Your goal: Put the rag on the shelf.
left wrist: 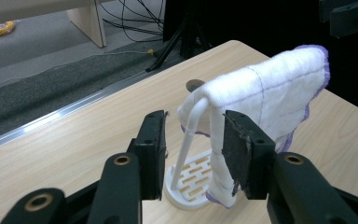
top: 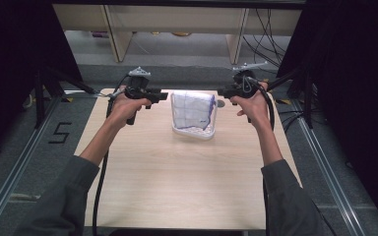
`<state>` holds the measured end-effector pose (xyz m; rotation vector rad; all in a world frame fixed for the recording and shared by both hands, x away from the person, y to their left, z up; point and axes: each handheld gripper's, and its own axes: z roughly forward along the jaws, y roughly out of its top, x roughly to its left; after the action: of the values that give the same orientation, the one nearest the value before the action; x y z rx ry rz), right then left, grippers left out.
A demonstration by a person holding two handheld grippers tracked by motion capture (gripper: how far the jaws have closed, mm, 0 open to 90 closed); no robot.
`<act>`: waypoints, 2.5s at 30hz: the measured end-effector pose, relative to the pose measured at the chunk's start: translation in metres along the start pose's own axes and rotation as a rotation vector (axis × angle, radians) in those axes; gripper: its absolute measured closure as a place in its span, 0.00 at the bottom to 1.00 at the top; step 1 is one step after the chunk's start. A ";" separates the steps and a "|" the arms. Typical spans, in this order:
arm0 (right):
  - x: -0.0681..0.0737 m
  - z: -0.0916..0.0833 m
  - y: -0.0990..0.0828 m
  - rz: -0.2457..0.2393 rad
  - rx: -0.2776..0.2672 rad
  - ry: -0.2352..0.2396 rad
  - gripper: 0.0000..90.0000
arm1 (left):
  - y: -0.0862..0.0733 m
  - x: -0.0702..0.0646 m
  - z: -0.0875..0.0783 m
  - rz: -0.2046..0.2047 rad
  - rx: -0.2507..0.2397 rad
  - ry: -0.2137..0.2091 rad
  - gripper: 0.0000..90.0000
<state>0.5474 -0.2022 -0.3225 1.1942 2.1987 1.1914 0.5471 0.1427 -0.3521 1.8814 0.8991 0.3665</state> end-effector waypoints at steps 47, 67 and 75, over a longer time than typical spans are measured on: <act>0.032 -0.041 -0.067 -0.058 -0.045 0.117 0.57 | -0.075 -0.050 -0.049 0.013 -0.029 -0.121 0.56; 0.046 -0.034 -0.092 -0.077 -0.029 0.136 0.45 | -0.094 -0.059 -0.056 0.029 -0.016 -0.140 0.41; 0.052 -0.032 -0.101 -0.013 -0.009 0.140 0.33 | -0.103 -0.061 -0.058 0.048 0.004 -0.163 0.33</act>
<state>0.4454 -0.2045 -0.3825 1.1219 2.2950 1.3144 0.4270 0.1611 -0.4066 1.9090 0.7471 0.2358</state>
